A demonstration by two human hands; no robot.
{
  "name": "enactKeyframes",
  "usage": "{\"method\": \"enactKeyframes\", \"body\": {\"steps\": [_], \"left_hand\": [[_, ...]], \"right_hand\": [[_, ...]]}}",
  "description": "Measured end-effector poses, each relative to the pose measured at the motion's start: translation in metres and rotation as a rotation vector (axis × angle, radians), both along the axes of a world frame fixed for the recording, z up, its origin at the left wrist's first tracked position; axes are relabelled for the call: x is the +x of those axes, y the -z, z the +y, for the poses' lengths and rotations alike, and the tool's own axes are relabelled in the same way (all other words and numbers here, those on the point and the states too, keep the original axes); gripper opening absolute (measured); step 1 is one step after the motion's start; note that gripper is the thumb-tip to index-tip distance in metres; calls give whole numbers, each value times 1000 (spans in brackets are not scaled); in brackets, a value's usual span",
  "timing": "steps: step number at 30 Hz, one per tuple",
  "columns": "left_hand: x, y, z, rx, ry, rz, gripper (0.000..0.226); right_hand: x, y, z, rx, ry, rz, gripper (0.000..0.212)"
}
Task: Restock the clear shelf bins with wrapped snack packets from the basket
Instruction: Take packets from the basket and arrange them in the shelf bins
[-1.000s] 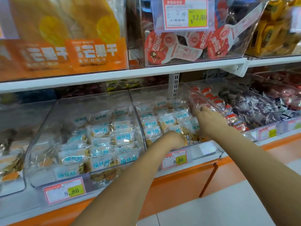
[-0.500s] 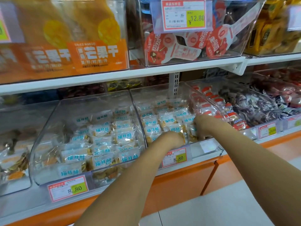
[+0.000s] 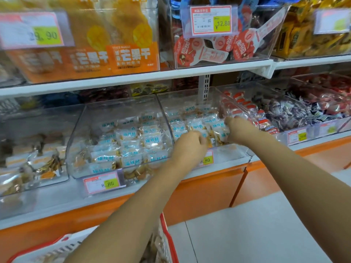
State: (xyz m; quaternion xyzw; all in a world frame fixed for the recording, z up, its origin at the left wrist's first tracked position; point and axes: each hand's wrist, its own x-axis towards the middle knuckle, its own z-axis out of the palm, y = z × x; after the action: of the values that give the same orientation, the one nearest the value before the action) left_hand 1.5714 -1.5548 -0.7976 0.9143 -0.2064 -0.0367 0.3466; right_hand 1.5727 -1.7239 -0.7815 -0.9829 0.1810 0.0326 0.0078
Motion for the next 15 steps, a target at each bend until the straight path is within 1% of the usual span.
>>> {"method": "enactKeyframes", "body": {"steps": [2, 4, 6, 7, 9, 11, 13, 15], "left_hand": [[-30, 0, 27, -195, -55, -76, 29], [-58, 4, 59, -327, -96, -103, 30], [-79, 15, 93, -355, -143, -79, 37], [-86, 25, 110, -324, -160, -50, 43], [-99, 51, 141, -207, -201, 38, 51], [-111, 79, 171, -113, -227, 170, 53], [-125, 104, 195, -22, -227, 305, 46], [-140, 126, 215, 112, -189, 424, 38]], "right_hand": [[-12, -7, 14, -88, -3, -125, 45], [-25, -15, 36, -151, -39, -267, 35], [-39, -17, 64, -145, -128, -349, 20], [-48, -16, 81, -123, -189, -339, 14], [-67, -4, 114, -126, -333, -233, 16], [-91, 14, 143, -109, -490, -57, 21], [-111, 36, 164, -73, -622, 160, 20], [-130, 62, 183, -26, -693, 368, 18]]}}
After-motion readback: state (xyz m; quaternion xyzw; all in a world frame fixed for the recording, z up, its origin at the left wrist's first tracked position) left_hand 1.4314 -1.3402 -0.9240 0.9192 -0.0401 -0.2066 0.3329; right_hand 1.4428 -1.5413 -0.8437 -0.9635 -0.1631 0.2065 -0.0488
